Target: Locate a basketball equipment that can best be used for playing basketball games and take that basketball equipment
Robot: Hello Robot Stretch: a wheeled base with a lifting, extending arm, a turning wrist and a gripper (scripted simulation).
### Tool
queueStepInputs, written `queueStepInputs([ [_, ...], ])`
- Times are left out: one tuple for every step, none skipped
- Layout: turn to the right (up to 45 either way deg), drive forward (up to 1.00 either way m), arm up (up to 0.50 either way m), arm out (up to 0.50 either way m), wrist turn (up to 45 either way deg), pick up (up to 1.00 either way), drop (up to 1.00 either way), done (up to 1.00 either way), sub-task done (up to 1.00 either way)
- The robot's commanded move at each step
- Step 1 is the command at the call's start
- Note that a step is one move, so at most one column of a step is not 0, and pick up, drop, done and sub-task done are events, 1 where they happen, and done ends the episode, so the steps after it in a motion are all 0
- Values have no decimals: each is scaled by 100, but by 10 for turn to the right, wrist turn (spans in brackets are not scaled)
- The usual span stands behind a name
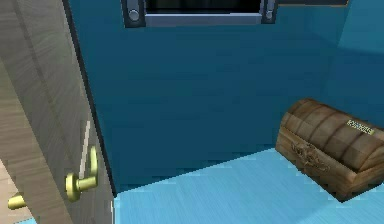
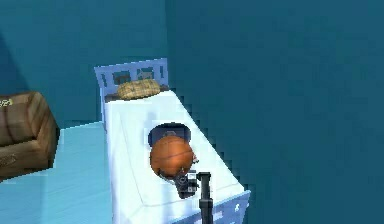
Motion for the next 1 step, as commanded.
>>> queueStepInputs([
  [0, 0, 0, 0, 0, 0, 0, 100, 0],
])
